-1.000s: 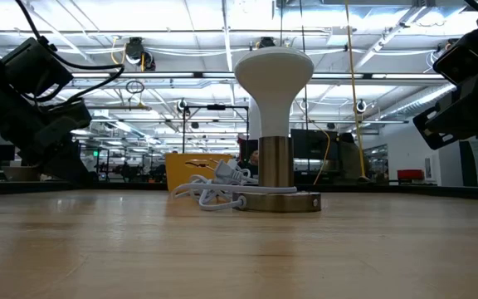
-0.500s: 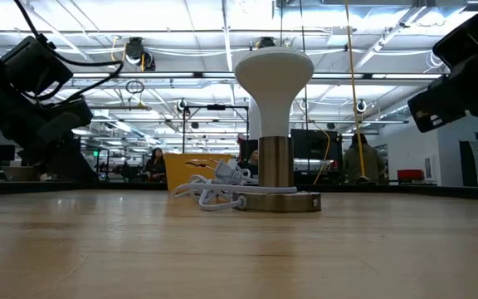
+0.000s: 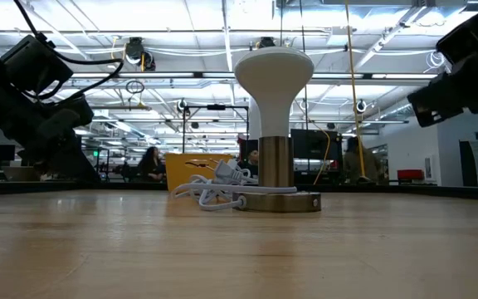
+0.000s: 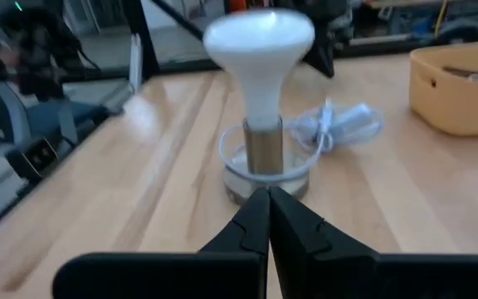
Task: Pick & Place USB Port
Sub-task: Return to Home Position
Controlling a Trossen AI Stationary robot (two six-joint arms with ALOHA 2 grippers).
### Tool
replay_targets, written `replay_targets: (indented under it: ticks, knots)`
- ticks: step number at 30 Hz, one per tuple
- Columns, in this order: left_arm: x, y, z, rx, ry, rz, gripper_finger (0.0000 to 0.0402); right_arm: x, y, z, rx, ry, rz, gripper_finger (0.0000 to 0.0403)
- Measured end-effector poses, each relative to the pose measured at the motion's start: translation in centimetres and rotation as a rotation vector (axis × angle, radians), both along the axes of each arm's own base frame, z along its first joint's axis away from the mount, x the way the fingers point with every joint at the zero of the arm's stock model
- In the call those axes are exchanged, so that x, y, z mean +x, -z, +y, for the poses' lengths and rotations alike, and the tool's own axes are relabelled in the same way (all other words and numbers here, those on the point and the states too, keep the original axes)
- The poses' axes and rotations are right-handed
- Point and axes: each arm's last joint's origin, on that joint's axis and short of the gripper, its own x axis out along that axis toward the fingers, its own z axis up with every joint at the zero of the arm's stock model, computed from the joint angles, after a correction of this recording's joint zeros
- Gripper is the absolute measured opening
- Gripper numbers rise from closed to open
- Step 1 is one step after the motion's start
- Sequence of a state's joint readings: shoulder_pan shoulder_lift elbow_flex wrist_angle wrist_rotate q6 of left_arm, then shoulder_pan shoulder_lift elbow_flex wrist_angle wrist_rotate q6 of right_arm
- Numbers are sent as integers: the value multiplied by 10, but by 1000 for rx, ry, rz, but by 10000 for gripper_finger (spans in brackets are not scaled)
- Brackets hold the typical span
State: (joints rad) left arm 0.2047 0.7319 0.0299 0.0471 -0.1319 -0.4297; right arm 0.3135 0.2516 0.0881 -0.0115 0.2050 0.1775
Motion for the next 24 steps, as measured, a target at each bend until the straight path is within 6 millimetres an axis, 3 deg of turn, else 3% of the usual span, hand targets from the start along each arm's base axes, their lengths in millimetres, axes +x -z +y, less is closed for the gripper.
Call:
replay_targets:
  ticks: [15, 24]
  knots:
    - [0, 0, 0, 6, 17, 7, 4, -11, -11, -4, -11, 18, -119, 0]
    - [0, -5, 7, 140, 81, 2, 2, -12, -11, -5, -20, 19, -130, 0]
